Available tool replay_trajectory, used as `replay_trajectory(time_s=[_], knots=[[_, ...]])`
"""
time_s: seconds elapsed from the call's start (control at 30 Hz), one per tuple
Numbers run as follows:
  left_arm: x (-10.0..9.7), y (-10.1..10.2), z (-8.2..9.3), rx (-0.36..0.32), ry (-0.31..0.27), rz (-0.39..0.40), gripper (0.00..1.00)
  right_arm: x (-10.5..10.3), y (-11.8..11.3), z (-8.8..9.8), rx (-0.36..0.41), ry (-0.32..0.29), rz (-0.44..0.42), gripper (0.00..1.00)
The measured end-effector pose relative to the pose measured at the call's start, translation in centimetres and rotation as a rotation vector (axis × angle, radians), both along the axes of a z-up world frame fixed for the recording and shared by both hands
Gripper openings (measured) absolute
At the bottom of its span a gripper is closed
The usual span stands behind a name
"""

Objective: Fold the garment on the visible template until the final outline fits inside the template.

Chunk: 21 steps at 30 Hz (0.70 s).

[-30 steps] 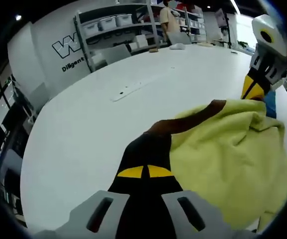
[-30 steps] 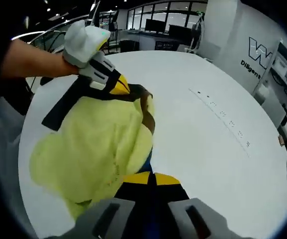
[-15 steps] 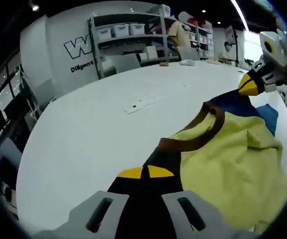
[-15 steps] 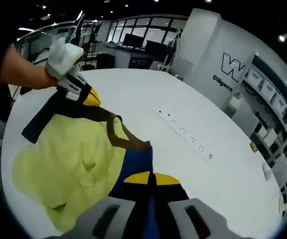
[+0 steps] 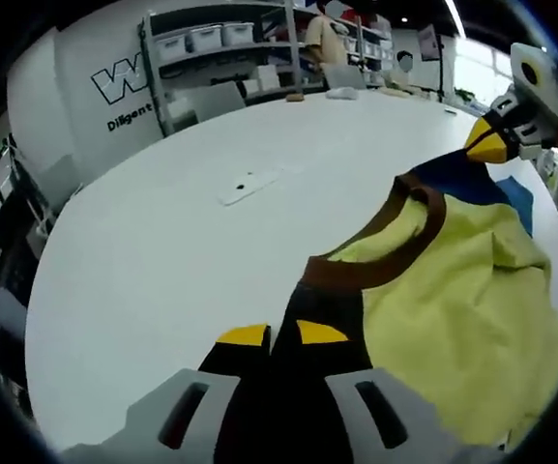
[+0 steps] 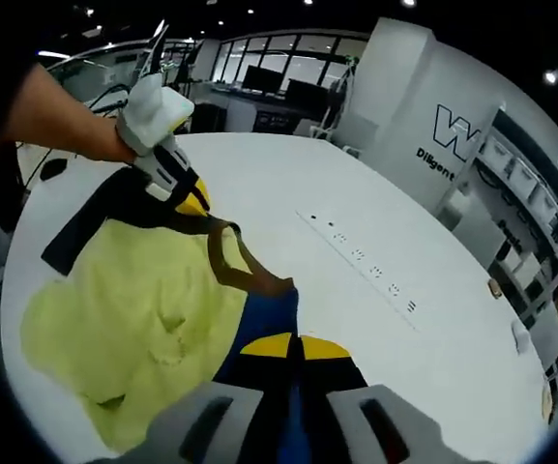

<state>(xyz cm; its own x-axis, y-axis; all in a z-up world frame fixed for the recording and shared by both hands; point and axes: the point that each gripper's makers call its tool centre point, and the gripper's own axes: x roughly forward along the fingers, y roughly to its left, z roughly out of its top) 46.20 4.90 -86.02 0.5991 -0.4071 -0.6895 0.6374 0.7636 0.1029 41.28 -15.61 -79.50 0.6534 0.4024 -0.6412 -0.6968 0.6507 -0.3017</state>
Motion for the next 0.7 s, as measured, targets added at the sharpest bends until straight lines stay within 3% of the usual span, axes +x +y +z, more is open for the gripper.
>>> replay_trajectory(time_s=[0.13, 0.2, 0.3, 0.37, 0.4, 0.43, 0.53, 0.6, 0.7], knots=[[-0.3, -0.6, -0.2, 0.000, 0.001, -0.018, 0.01, 0.2, -0.1, -0.1, 0.006, -0.003, -0.008, 0.00], [-0.8, -1.5, -0.2, -0.061, 0.026, -0.028, 0.04, 0.3, -0.3, -0.2, 0.010, -0.003, -0.018, 0.00], [-0.5, -1.3, -0.2, -0.031, 0.003, -0.033, 0.05, 0.4, -0.3, -0.3, 0.011, -0.002, -0.021, 0.00], [-0.6, -1.4, -0.4, -0.014, 0.017, -0.029, 0.00, 0.4, -0.3, -0.4, 0.008, -0.002, -0.021, 0.00], [-0.2, -0.6, 0.1, 0.058, -0.028, -0.022, 0.00, 0.5, -0.3, -0.3, 0.007, -0.007, -0.024, 0.00], [-0.1, -0.5, 0.3, 0.075, -0.040, -0.021, 0.00, 0.6, -0.4, -0.2, 0.006, -0.013, -0.029, 0.00], [-0.2, -0.4, 0.5, 0.072, -0.053, -0.002, 0.00, 0.9, -1.2, 0.3, 0.004, -0.032, -0.047, 0.00], [0.5, -0.3, 2.1, 0.035, -0.116, 0.025, 0.00, 1.2, -1.9, 0.7, 0.006, -0.051, -0.061, 0.00], [1.3, -0.1, 3.7, 0.051, -0.188, 0.016, 0.00, 1.9, -3.0, 1.2, 0.019, -0.078, -0.106, 0.00]])
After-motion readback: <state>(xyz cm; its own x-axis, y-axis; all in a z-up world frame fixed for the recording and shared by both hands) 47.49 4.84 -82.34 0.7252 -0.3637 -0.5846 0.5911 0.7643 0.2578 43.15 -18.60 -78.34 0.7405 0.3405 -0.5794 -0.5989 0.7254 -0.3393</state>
